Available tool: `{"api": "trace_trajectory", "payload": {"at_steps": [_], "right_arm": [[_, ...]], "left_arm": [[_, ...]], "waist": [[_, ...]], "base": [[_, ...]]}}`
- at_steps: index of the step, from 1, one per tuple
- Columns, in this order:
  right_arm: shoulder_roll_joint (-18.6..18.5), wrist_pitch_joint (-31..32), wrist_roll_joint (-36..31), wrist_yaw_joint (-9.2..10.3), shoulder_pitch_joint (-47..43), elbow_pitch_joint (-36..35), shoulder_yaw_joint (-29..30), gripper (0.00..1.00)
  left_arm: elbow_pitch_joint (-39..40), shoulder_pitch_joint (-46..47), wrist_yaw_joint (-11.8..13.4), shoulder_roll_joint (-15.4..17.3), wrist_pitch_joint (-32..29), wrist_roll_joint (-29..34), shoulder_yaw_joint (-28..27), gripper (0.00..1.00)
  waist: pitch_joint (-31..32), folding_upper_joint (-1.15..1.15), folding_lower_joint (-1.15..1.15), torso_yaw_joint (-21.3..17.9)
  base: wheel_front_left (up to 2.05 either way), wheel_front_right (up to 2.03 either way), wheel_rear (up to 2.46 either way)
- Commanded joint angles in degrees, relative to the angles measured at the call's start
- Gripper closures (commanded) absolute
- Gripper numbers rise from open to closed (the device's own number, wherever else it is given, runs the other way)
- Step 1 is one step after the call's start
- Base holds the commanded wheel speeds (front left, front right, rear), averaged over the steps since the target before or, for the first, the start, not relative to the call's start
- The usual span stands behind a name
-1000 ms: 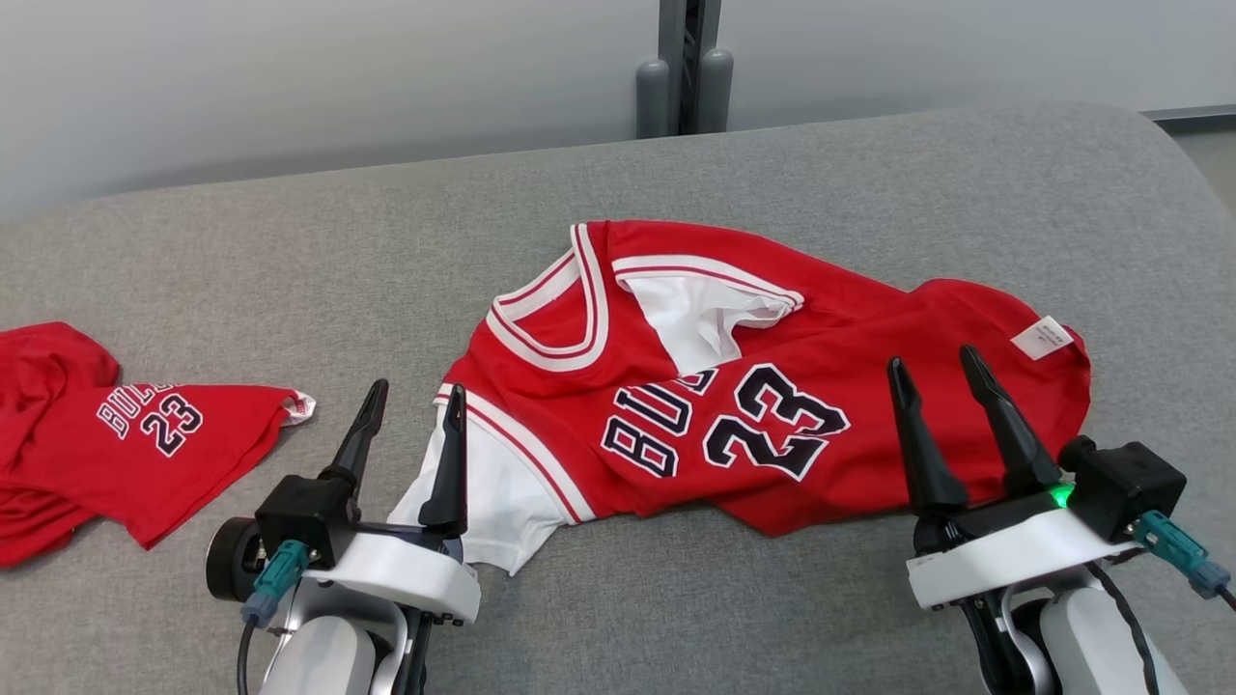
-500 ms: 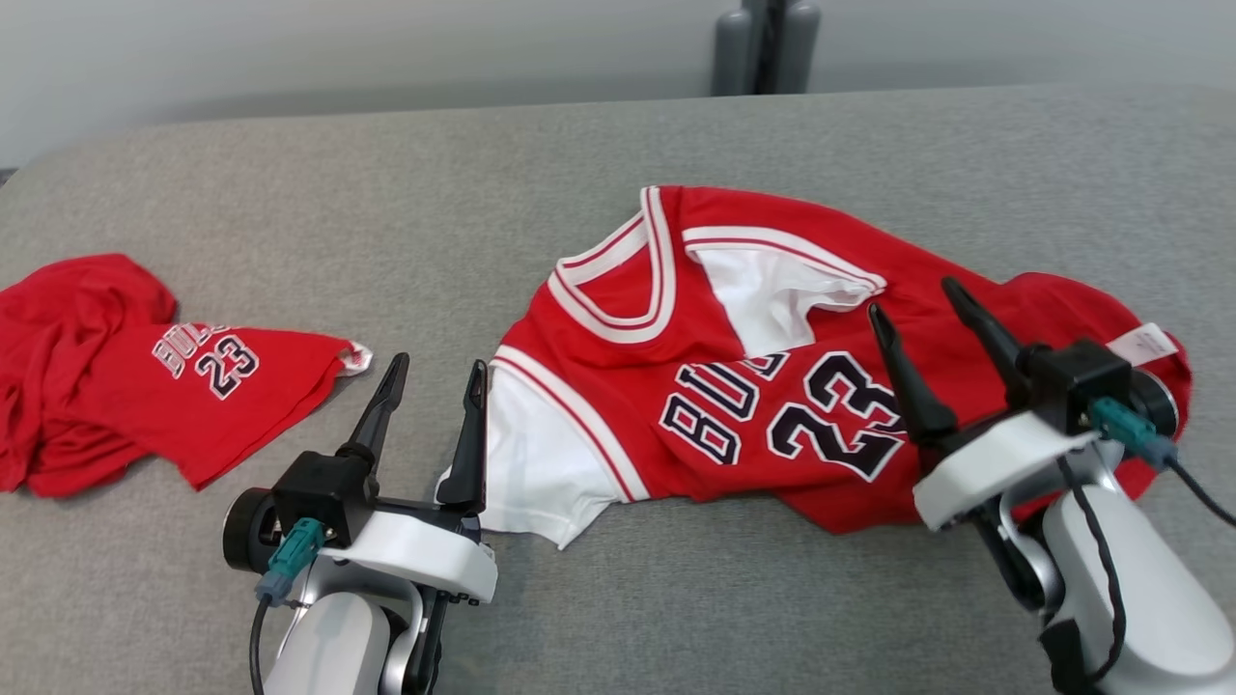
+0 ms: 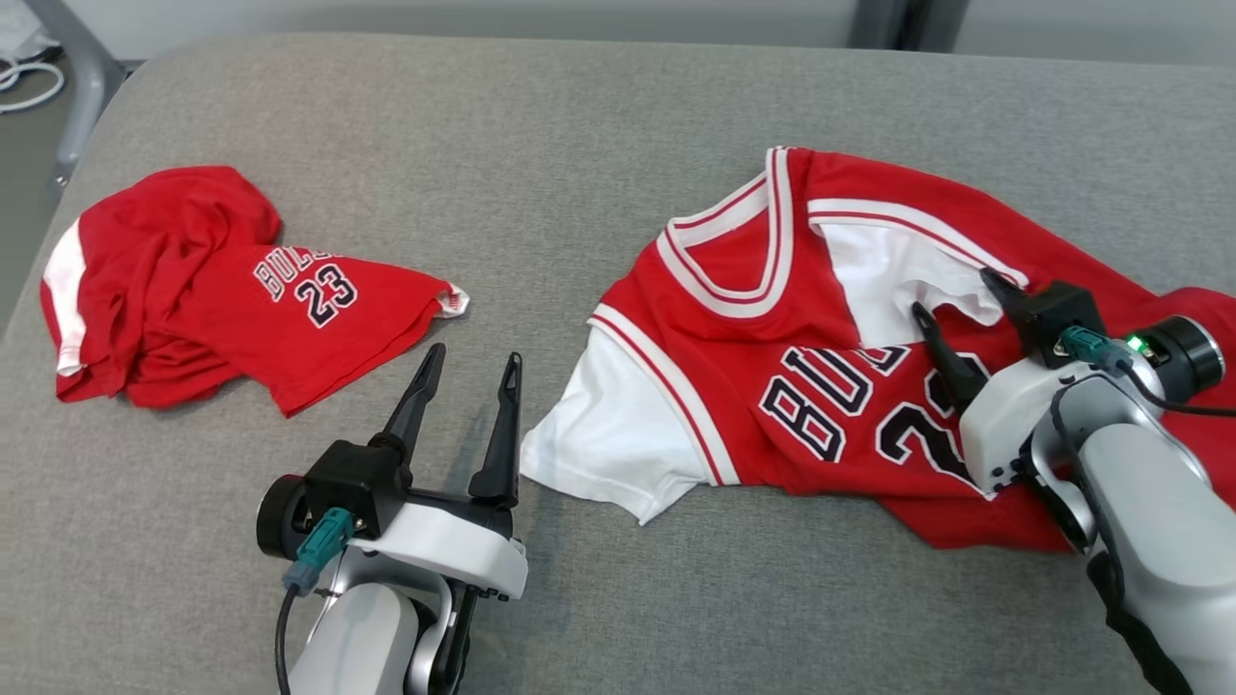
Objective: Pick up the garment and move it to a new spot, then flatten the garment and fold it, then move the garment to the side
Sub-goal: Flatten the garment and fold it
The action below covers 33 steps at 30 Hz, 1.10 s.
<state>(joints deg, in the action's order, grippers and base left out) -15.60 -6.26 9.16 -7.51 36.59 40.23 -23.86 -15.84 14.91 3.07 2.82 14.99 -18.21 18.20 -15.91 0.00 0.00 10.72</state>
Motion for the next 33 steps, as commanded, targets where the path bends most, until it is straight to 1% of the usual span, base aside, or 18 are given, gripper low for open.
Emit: {"api": "trace_trajectory", "payload": {"at_steps": [1,3,4,5,11,14,17,18,19,20,23,29,33], "right_arm": [[-0.8,0.6,-0.9,0.04,1.1,1.6,-0.2,0.00],[-1.0,0.8,-1.2,0.04,1.8,3.4,-0.6,0.00],[-0.9,1.0,-0.9,0.04,2.0,4.2,-0.6,0.46],[-1.0,0.6,-0.8,0.04,2.5,4.6,-0.8,1.00],[-1.4,-1.3,0.9,0.04,4.6,5.1,-1.2,1.00],[-1.8,-0.7,3.8,0.04,6.2,3.9,-0.2,1.00],[-3.7,0.5,6.2,0.04,8.8,2.5,0.2,1.00],[-3.7,0.5,6.2,0.04,8.8,2.5,0.2,1.00],[-5.1,1.6,8.0,0.04,11.3,1.5,0.8,1.00],[-5.1,1.6,8.0,0.04,11.3,1.5,0.8,1.00],[-7.0,3.4,11.1,0.04,15.7,1.0,2.7,1.00],[-8.7,6.9,16.5,0.04,25.0,5.2,6.8,1.00],[-9.2,5.8,18.2,0.03,30.3,8.2,7.0,1.00]], "left_arm": [[0.2,0.8,0.4,0.2,0.2,-0.5,0.3,0.00],[0.3,0.6,0.7,0.2,0.2,-0.7,0.7,0.00],[0.4,0.5,0.6,0.2,0.2,-0.8,0.9,0.00],[0.4,0.5,0.7,0.2,0.2,-1.0,1.0,0.00],[0.6,0.5,1.2,0.2,0.2,-1.5,1.5,0.00],[0.7,0.8,1.4,0.2,0.2,-1.9,1.7,0.00],[1.0,1.2,1.4,0.2,0.2,-2.1,2.2,0.00],[1.0,1.2,1.4,0.2,0.2,-2.1,2.2,0.00],[1.2,1.6,1.4,0.2,0.2,-2.3,2.7,0.00],[1.2,1.6,1.4,0.2,0.2,-2.3,2.7,0.00],[1.5,2.6,1.3,0.2,0.2,-2.8,3.6,0.00],[1.9,5.0,1.6,0.2,0.2,-4.4,5.9,0.00],[2.3,6.2,2.1,0.2,0.2,-5.6,7.5,0.00]], "waist": [[-0.4,0.00,0.00,1.0],[-0.4,0.00,0.00,1.4],[-0.4,0.00,0.00,1.6],[-0.4,0.00,0.00,1.7],[-0.3,0.00,0.00,2.2],[-0.4,0.00,0.00,2.3],[-1.1,0.00,0.00,2.6],[-1.1,0.00,0.00,2.6],[-1.9,0.00,0.00,3.0],[-1.9,0.00,0.00,3.0],[-3.3,0.00,0.00,4.0],[-6.9,0.00,0.00,7.1],[-8.8,0.00,0.00,9.3]], "base": [[0.00,0.00,0.00],[0.00,0.00,0.00],[0.00,0.00,0.00],[0.00,0.00,0.00],[0.00,0.00,0.00],[0.00,0.00,0.00],[0.00,0.00,0.00],[0.00,0.00,0.00],[0.00,0.00,0.00],[0.00,0.00,0.00],[0.00,0.00,0.00],[0.00,0.00,0.00],[0.00,0.00,0.00]]}}
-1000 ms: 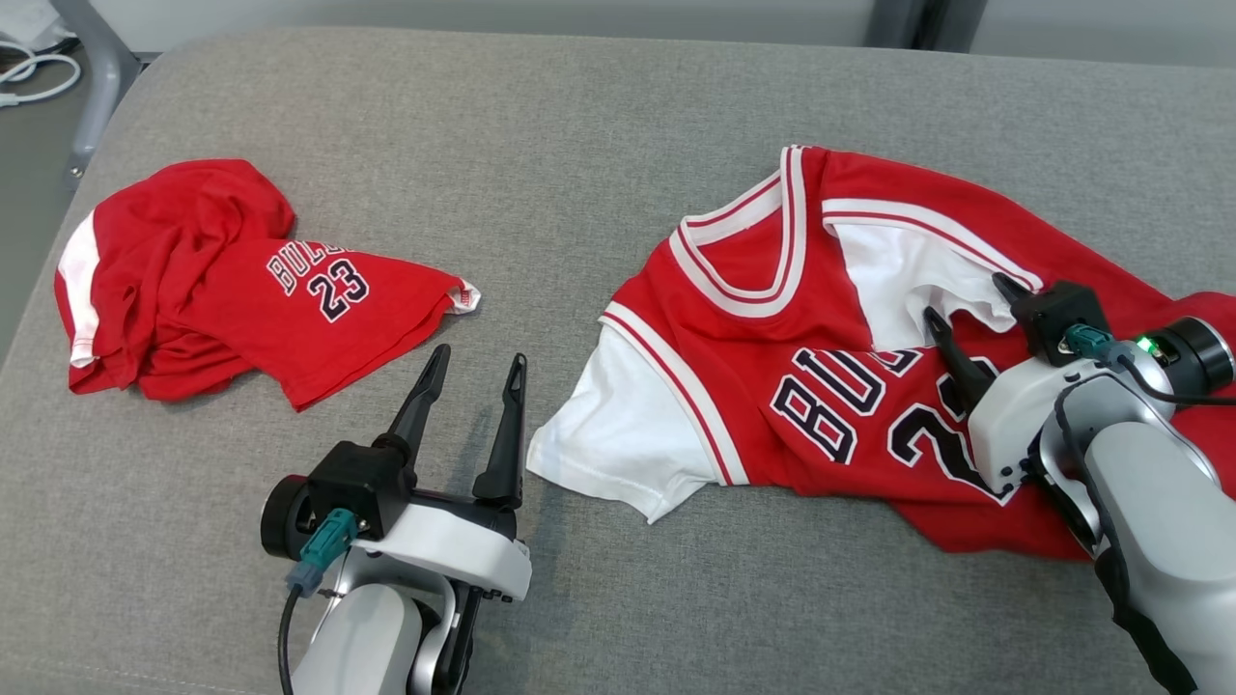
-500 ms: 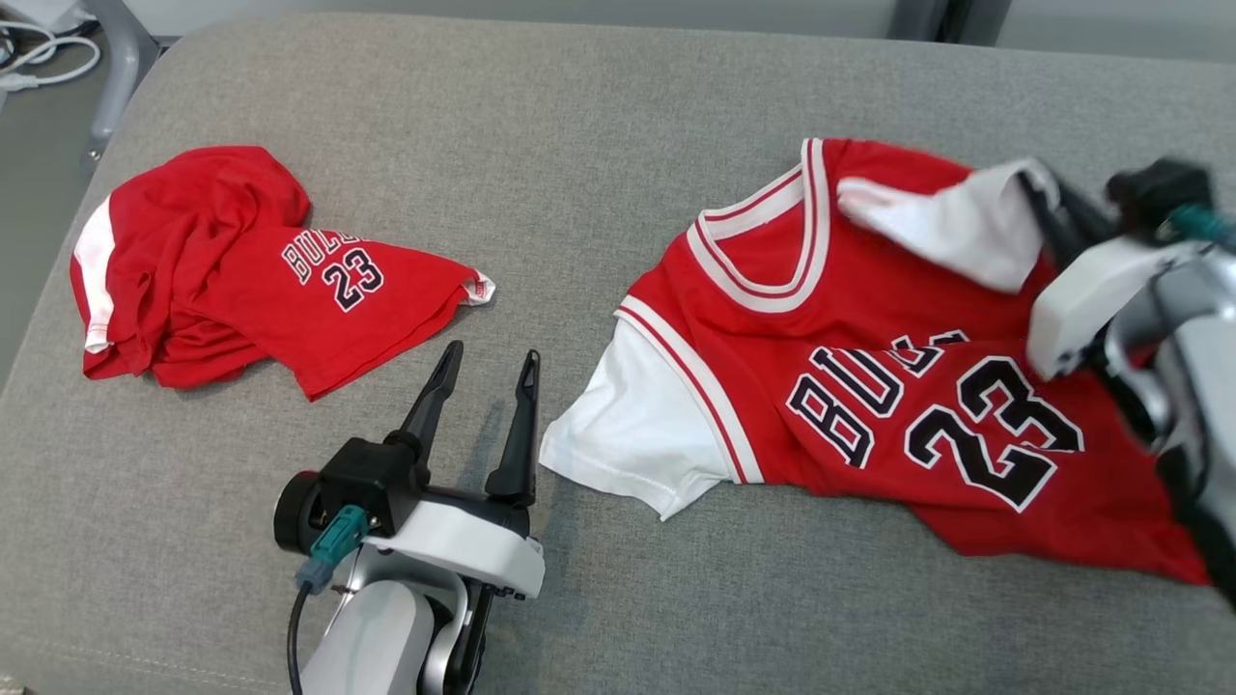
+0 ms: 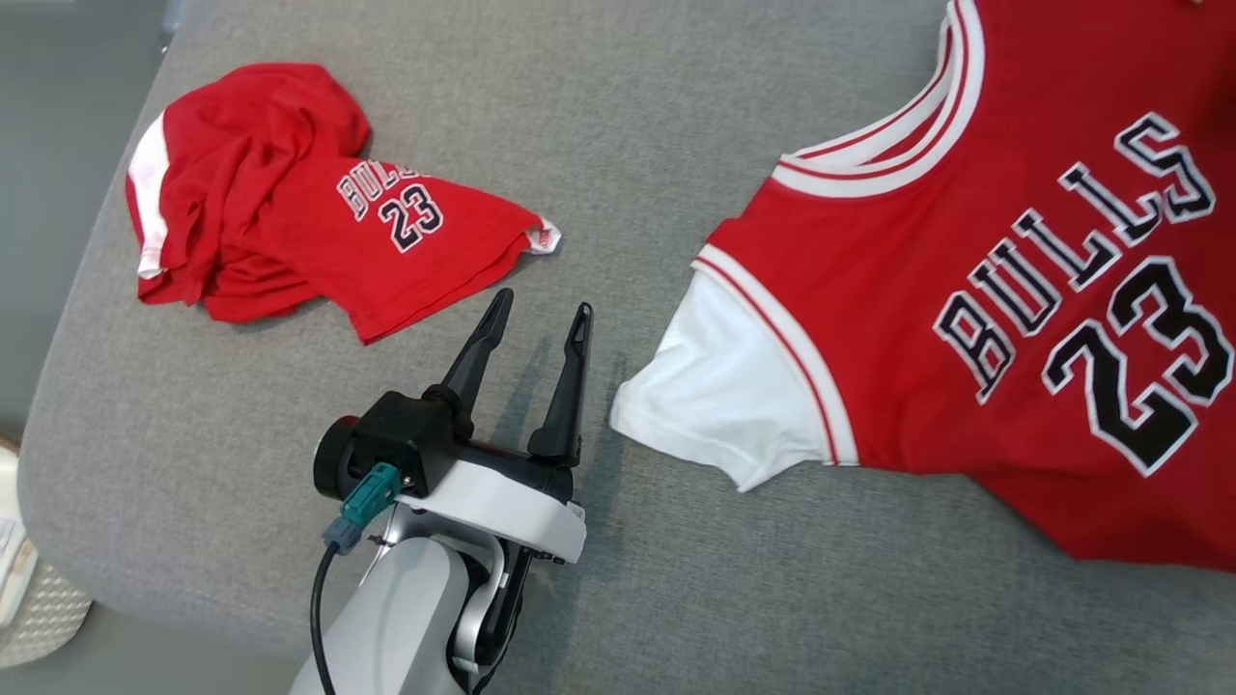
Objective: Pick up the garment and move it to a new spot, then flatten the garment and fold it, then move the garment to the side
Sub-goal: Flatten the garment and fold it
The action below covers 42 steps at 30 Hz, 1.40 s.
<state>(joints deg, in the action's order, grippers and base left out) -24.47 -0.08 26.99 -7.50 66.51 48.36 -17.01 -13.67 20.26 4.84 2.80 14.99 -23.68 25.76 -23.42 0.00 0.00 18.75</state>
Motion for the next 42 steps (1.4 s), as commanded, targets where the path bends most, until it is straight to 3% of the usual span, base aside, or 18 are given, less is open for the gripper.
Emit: {"api": "trace_trajectory", "payload": {"at_steps": [1,7,8,9,16,22,31,38,42], "right_arm": [[-0.7,-0.9,0.2,0.03,1.5,0.9,0.1,1.00],[-0.7,-6.4,-2.1,0.03,7.2,6.9,-1.4,1.00],[-0.3,-6.9,-2.6,0.02,7.6,8.2,-1.7,0.64],[0.2,-7.1,-2.7,0.02,7.9,9.5,-2.1,0.00],[2.7,-9.7,-2.2,0.03,6.3,14.7,-5.4,0.00],[4.9,-13.1,2.0,0.03,0.9,11.3,-9.4,0.00],[4.7,-15.2,9.4,0.03,-12.3,-4.0,-12.1,0.00],[5.1,-15.2,5.9,0.02,-26.9,-18.5,-5.5,0.00],[8.4,-15.2,3.3,0.02,-36.4,-25.0,0.3,0.00]], "left_arm": [[0.2,1.0,0.3,0.2,0.2,-0.3,0.2,0.00],[0.4,1.8,0.9,0.2,0.2,-1.5,1.7,0.00],[0.4,1.8,1.0,0.2,0.2,-1.6,1.9,0.00],[0.4,1.9,1.2,0.2,0.2,-1.6,2.0,0.00],[0.3,1.6,1.6,0.2,0.2,-1.2,1.2,0.00],[-0.6,0.8,1.0,0.2,0.2,0.4,-1.1,0.00],[-2.4,-2.2,-0.1,0.2,0.2,3.6,-6.1,0.00],[-3.1,-4.8,-1.1,0.2,0.2,5.5,-9.8,0.00],[-4.2,-6.0,-1.8,0.2,0.2,6.3,-11.3,0.00]], "waist": [[-1.6,0.00,0.00,1.7],[-2.8,0.00,0.00,3.4],[-2.8,0.00,0.00,3.6],[-2.9,0.00,0.00,3.6],[-1.7,0.00,0.00,1.8],[1.9,0.00,0.00,-2.8],[7.8,0.00,0.00,-12.1],[10.5,0.00,0.00,-17.9],[11.8,0.00,0.00,-20.1]], "base": [[0.00,0.00,0.00],[0.00,0.00,0.00],[0.00,0.00,0.00],[0.00,0.00,0.00],[0.00,0.00,0.00],[0.00,0.00,0.00],[0.00,0.00,0.00],[0.00,0.00,0.00],[0.00,0.00,0.00]]}}
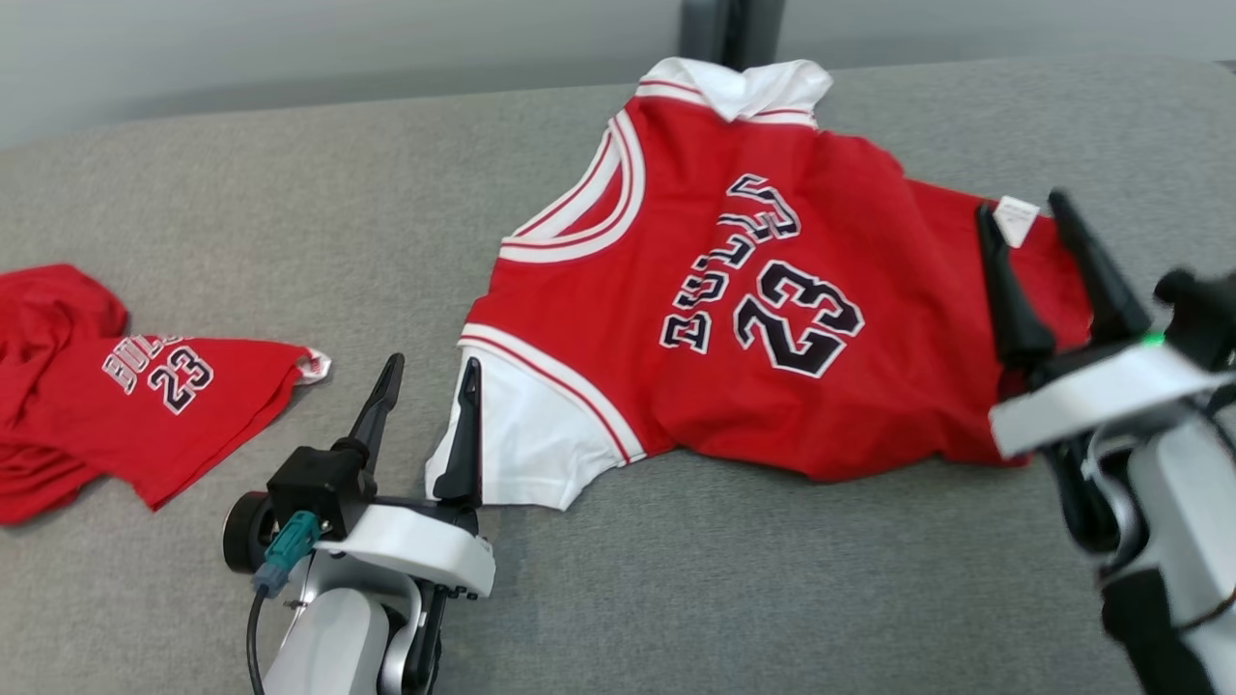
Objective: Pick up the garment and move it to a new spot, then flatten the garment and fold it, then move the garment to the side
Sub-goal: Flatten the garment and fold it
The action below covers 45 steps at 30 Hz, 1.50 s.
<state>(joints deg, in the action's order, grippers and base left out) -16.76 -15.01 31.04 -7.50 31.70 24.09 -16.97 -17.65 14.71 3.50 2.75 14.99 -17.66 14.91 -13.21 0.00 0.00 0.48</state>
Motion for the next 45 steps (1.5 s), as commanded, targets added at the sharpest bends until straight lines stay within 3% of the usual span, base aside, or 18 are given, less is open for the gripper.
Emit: {"api": "trace_trajectory", "payload": {"at_steps": [1,10,18,25,30,36,45], "right_arm": [[1.5,-0.3,-1.6,0.02,-3.8,-2.5,1.6,0.00],[8.1,-0.2,-8.8,0.02,-17.9,-10.8,7.6,0.00],[8.2,-0.1,-9.8,0.02,-19.7,-11.5,3.1,0.00],[8.6,1.5,-11.4,0.02,-21.3,-6.7,-2.9,0.00],[8.7,2.0,-19.6,0.02,-19.8,-0.7,-4.8,0.00],[10.6,1.6,-25.4,0.03,-18.1,5.3,-1.7,0.00],[13.2,0.5,-30.9,0.03,-14.5,12.9,7.6,0.00]], "left_arm": [[-0.4,-0.7,-0.5,0.3,0.2,0.5,-0.7,0.00],[-0.9,-2.4,-1.5,0.3,0.2,1.4,-2.0,0.00],[-1.2,-2.0,-1.8,0.3,0.2,1.3,-1.4,0.00],[-1.5,-2.6,-1.7,0.3,0.2,0.9,-0.6,0.00],[-1.7,-2.5,-1.5,0.3,0.2,0.8,-0.4,0.00],[-1.5,-1.7,-1.4,0.2,0.2,0.4,0.1,0.00],[-1.5,-1.5,-1.1,0.2,0.2,0.1,0.2,0.00]], "waist": [[1.9,0.00,0.00,-2.3],[3.7,0.00,0.00,-5.1],[3.9,0.00,0.00,-5.0],[3.5,0.00,0.00,-3.3],[3.4,0.00,0.00,-1.8],[2.8,0.00,0.00,0.0],[1.9,0.00,0.00,2.3]], "base": [[0.00,0.00,0.00],[0.00,0.00,0.00],[0.00,0.00,0.00],[0.00,0.00,0.00],[0.00,0.00,0.00],[0.00,0.00,0.00],[0.00,0.00,0.00]]}}
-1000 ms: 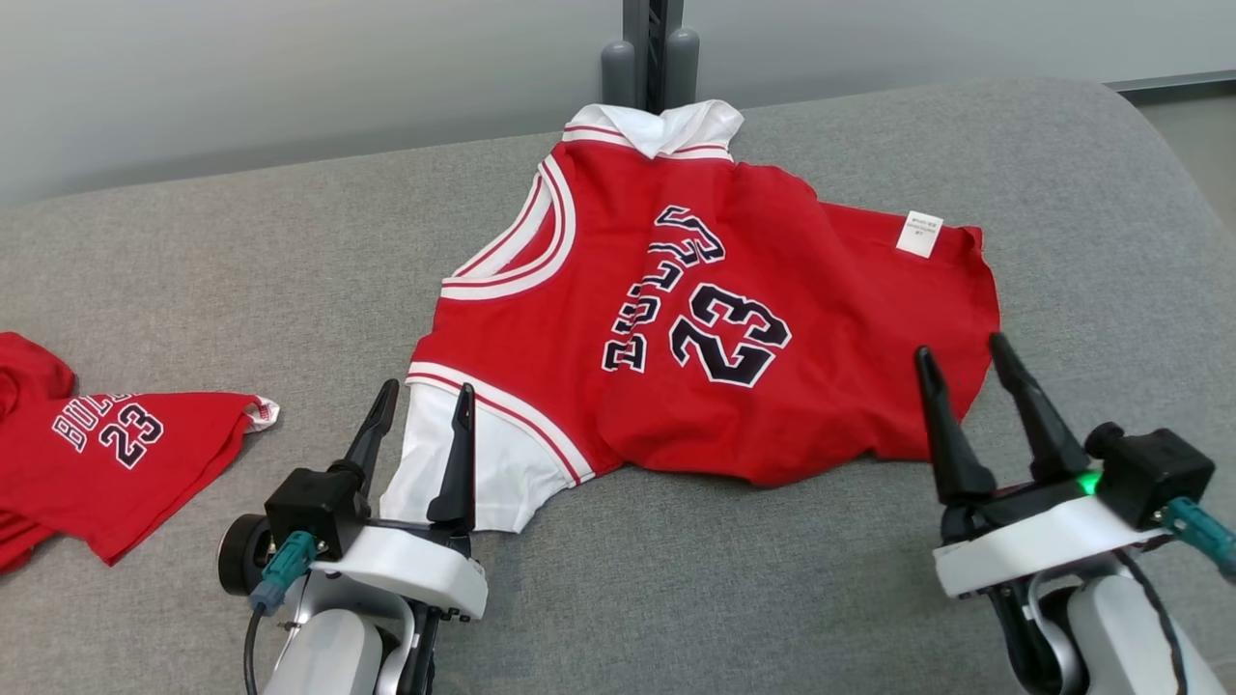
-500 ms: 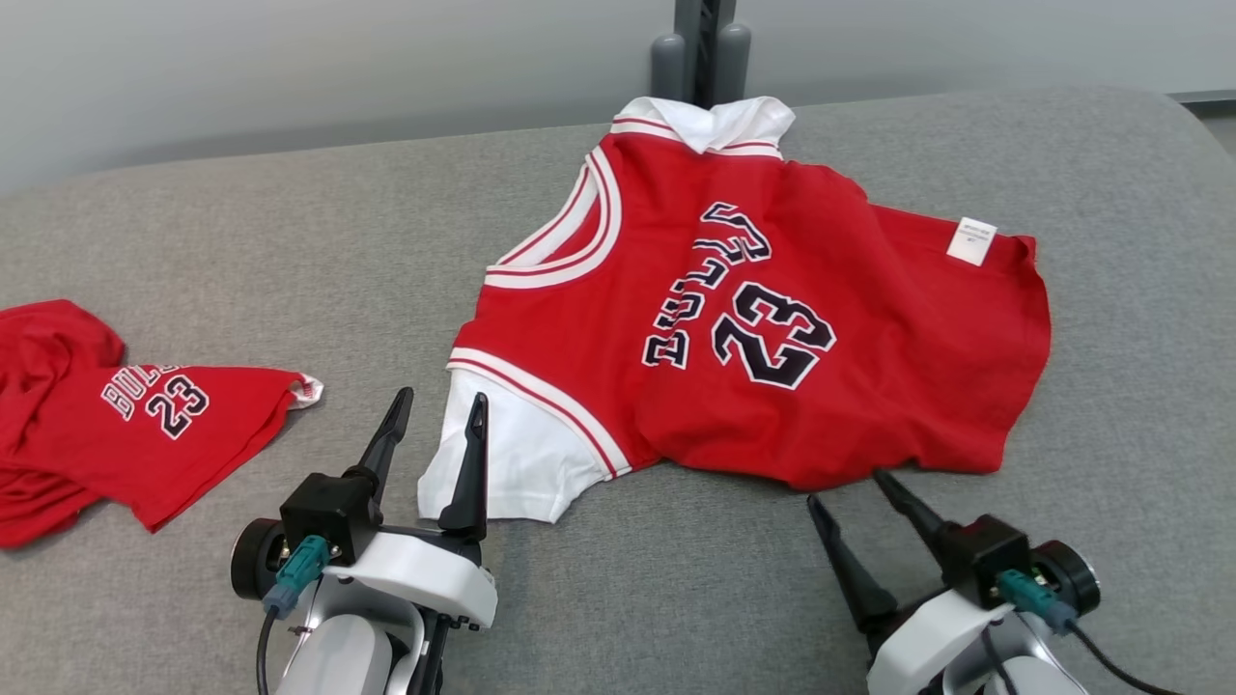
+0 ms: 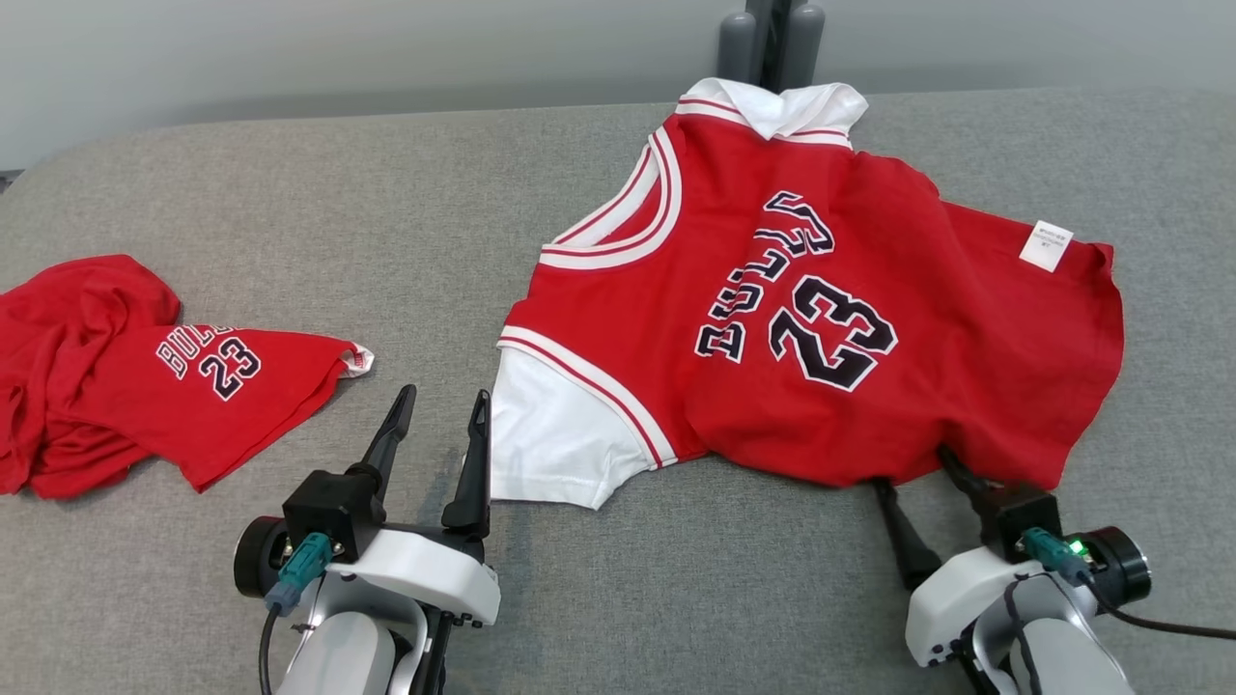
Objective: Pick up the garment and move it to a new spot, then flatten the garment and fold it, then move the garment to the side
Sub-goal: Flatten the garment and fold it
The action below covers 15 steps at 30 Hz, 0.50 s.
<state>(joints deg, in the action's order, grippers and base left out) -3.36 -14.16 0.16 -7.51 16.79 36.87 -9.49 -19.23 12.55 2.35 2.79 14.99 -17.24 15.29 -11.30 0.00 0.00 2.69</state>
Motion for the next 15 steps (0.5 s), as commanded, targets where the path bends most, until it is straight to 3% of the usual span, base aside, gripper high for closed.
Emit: {"api": "trace_trajectory", "payload": {"at_steps": [1,2,3,10,15], "right_arm": [[-0.1,-0.5,-0.1,0.04,0.6,0.6,1.0,0.42],[0.0,-0.6,-0.7,0.04,0.9,1.0,1.6,0.76],[0.2,-0.7,-1.2,0.04,1.2,1.1,2.2,1.00],[0.0,-1.0,-5.0,0.04,2.1,-1.4,4.0,1.00],[-3.1,1.2,-6.3,0.04,2.6,-5.9,1.5,1.00]], "left_arm": [[0.1,0.7,0.2,0.2,0.2,-0.4,-0.3,0.00],[0.1,0.6,0.2,0.2,0.2,-0.4,-0.3,0.00],[0.1,0.6,0.3,0.2,0.2,-0.4,-0.3,0.00],[0.2,-0.2,0.4,0.2,0.2,-0.4,-0.7,0.00],[0.3,-0.6,0.6,0.2,0.2,-0.4,-1.0,0.00]], "waist": [[0.0,0.00,0.00,0.2],[0.0,0.00,0.00,0.2],[0.0,0.00,0.00,0.2],[1.1,0.00,0.00,-1.2],[2.3,0.00,0.00,-3.1]], "base": [[0.00,0.00,0.00],[0.00,0.00,0.00],[0.00,0.00,0.00],[0.00,0.00,0.00],[0.00,0.00,0.00]]}}
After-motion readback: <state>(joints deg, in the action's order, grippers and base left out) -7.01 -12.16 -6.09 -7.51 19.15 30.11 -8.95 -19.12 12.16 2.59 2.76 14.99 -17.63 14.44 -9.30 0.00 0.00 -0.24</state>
